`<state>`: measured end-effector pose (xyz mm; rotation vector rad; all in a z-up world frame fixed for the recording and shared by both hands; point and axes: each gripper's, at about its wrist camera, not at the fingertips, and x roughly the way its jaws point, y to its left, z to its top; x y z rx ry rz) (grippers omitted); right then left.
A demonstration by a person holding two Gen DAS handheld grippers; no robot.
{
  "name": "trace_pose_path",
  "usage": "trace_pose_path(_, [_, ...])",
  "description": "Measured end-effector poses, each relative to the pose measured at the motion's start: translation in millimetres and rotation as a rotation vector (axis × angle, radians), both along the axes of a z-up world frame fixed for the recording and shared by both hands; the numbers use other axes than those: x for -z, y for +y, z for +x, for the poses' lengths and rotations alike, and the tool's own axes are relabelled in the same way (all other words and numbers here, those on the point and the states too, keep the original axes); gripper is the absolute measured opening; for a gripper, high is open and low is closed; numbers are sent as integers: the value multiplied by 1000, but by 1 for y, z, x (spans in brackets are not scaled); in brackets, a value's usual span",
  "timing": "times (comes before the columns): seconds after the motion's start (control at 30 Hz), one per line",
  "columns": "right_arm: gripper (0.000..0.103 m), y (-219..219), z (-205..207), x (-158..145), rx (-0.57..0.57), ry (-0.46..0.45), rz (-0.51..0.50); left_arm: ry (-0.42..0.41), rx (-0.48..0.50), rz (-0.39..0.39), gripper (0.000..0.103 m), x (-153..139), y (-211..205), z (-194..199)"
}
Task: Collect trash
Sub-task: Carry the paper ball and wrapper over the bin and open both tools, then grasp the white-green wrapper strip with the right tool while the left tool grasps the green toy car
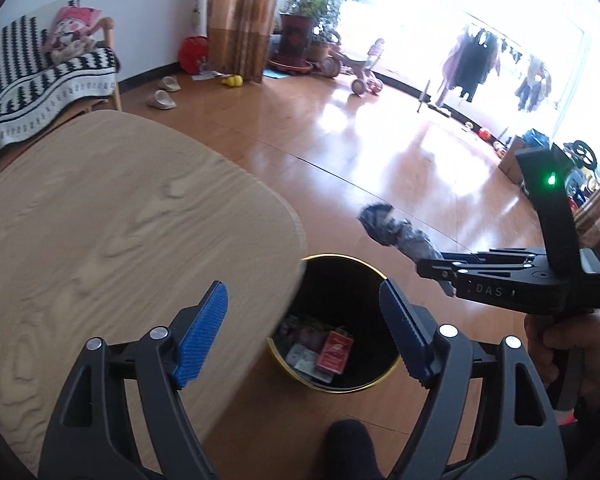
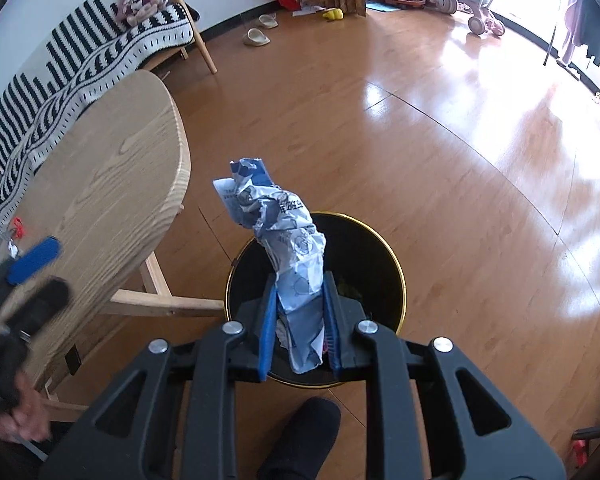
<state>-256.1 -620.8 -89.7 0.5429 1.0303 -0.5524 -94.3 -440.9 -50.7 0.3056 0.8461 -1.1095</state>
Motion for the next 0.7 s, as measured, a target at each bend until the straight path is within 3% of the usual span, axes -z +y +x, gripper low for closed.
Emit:
trace_pose_path(0.1, [33,3,6,5,-1,31,-5,-16,-31,-2,80,-8,22,14])
trace_pose_path(0.17, [63,6,11,3,-8,33,-17,-27,-54,-6,80,-15,38,25])
trace_pose_path(0.47, [66,70,81,-27,-136,-40,-73,-90,-220,-8,82,-36,130,84])
trace_pose_path(0.7, [69,182,179,-53,-379,-126,-106,-141,-452,26,84,-36,236,156])
